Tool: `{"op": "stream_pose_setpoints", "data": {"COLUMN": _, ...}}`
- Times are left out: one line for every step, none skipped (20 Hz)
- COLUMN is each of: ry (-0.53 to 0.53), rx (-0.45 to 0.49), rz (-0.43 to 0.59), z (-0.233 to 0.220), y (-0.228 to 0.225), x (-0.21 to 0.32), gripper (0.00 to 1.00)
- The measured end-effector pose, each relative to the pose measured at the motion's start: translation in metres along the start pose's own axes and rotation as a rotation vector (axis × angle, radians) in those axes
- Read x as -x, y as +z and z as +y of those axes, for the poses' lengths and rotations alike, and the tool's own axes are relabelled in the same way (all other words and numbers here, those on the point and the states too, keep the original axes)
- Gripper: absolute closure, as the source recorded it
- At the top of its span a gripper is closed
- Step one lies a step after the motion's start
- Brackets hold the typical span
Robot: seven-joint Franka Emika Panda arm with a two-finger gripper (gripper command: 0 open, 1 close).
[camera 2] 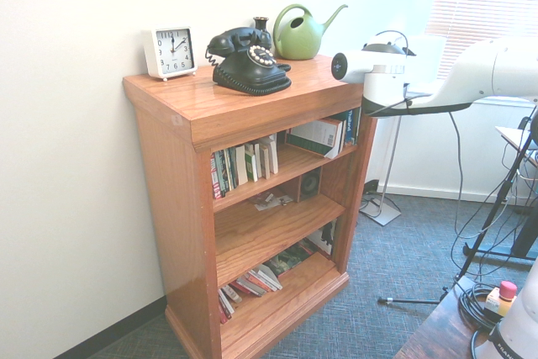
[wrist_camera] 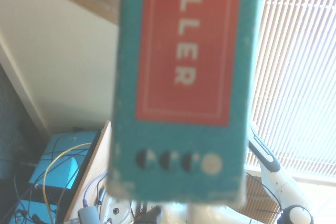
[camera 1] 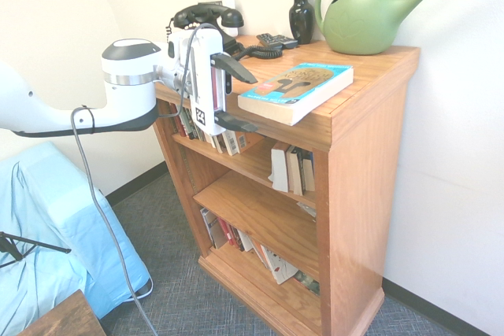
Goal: Organize the shelf
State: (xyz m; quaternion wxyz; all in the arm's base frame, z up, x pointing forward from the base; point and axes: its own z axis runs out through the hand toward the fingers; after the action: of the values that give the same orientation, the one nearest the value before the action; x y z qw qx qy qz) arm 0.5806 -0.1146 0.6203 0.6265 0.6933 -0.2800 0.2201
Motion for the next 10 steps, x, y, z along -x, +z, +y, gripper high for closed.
{"op": "stream_pose_setpoints", "data": {"ry": -0.001, "rx": -0.002, "rz": 0.001, "z": -0.003, "y": 0.001, "x": 0.000, "gripper": 0.00}}
{"op": "stream_pose_setpoints", "data": {"ry": -0.003, "rx": -0.004, "rz": 0.003, "z": -0.007, "y": 0.002, "x": 0.000, "gripper": 0.00}}
{"op": "stream_pose_setpoints", "data": {"ry": -0.004, "rx": -0.009, "rz": 0.005, "z": -0.012, "y": 0.002, "x": 0.000, "gripper": 0.00}}
{"op": "stream_pose_setpoints", "data": {"ry": -0.005, "rx": -0.014, "rz": 0.010, "z": -0.016, "y": 0.001, "x": -0.001, "gripper": 0.00}}
{"op": "stream_pose_setpoints", "data": {"ry": -0.004, "rx": -0.020, "rz": 0.014, "z": -0.021, "y": 0.001, "x": -0.002, "gripper": 0.00}}
{"op": "stream_pose_setpoints", "data": {"ry": 0.001, "rx": -0.020, "rz": 0.014, "z": -0.022, "y": 0.000, "x": -0.004, "gripper": 0.00}}
{"op": "stream_pose_setpoints", "data": {"ry": 0.009, "rx": -0.022, "rz": 0.015, "z": -0.022, "y": -0.001, "x": -0.006, "gripper": 0.00}}
{"op": "stream_pose_setpoints", "data": {"ry": 0.015, "rx": -0.022, "rz": 0.015, "z": -0.022, "y": -0.001, "x": -0.008, "gripper": 0.00}}
{"op": "stream_pose_setpoints", "data": {"ry": 0.020, "rx": -0.023, "rz": 0.016, "z": -0.024, "y": -0.001, "x": -0.011, "gripper": 0.00}}
{"op": "stream_pose_setpoints", "data": {"ry": 0.024, "rx": -0.023, "rz": 0.016, "z": -0.025, "y": -0.001, "x": -0.014, "gripper": 0.00}}
